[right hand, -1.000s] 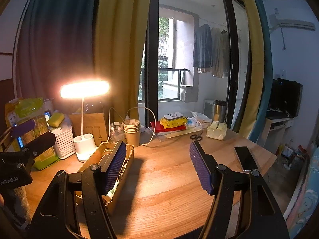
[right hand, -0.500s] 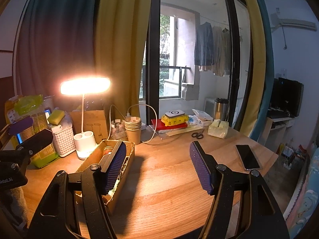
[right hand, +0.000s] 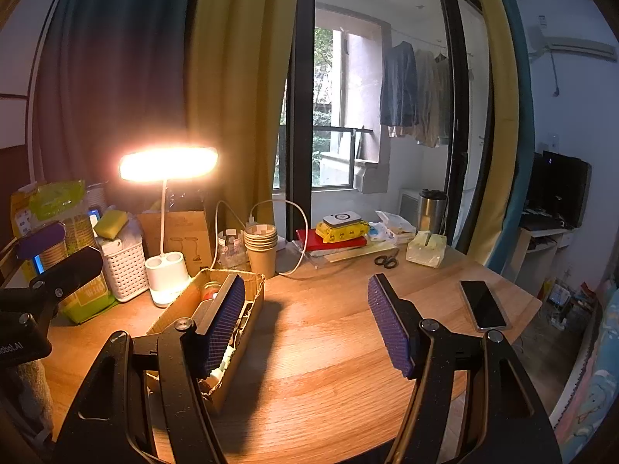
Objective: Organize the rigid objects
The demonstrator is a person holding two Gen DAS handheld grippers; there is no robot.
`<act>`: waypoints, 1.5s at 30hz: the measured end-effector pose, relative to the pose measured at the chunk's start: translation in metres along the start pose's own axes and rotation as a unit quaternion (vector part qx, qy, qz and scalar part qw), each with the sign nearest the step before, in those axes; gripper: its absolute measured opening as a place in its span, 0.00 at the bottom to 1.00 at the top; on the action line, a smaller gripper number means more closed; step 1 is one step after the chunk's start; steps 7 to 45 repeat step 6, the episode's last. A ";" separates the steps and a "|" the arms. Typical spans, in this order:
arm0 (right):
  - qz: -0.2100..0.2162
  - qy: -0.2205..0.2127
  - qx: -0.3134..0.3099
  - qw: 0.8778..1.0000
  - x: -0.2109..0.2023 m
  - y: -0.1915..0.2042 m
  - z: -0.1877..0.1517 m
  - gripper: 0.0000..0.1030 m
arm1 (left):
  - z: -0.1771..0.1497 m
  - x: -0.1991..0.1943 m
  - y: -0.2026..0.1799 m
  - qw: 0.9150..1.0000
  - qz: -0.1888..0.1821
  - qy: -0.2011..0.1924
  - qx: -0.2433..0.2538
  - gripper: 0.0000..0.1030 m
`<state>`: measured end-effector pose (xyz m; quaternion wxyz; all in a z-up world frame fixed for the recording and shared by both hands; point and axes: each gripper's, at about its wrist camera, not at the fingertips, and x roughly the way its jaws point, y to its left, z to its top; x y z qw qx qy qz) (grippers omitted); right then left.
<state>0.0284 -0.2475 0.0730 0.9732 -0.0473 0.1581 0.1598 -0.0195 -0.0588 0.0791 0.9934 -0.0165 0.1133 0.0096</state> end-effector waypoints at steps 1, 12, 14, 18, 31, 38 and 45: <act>0.000 0.000 0.000 1.000 0.000 0.000 0.000 0.67 | 0.000 0.000 0.000 1.000 0.000 0.000 0.000 0.94; 0.002 0.001 -0.001 1.000 0.002 0.001 0.000 0.67 | -0.001 -0.002 0.001 1.000 -0.005 -0.001 -0.003 0.94; 0.002 0.001 -0.001 1.000 0.002 0.001 0.000 0.67 | -0.001 -0.002 0.001 1.000 -0.005 -0.001 -0.003 0.94; 0.002 0.001 -0.001 1.000 0.002 0.001 0.000 0.67 | -0.001 -0.002 0.001 1.000 -0.005 -0.001 -0.003 0.94; 0.002 0.001 -0.001 1.000 0.002 0.001 0.000 0.67 | -0.001 -0.002 0.001 1.000 -0.005 -0.001 -0.003 0.94; 0.002 0.001 -0.001 1.000 0.002 0.001 0.000 0.67 | -0.001 -0.002 0.001 1.000 -0.005 -0.001 -0.003 0.94; 0.002 0.001 -0.001 1.000 0.002 0.001 0.000 0.67 | -0.001 -0.002 0.001 1.000 -0.005 -0.001 -0.003 0.94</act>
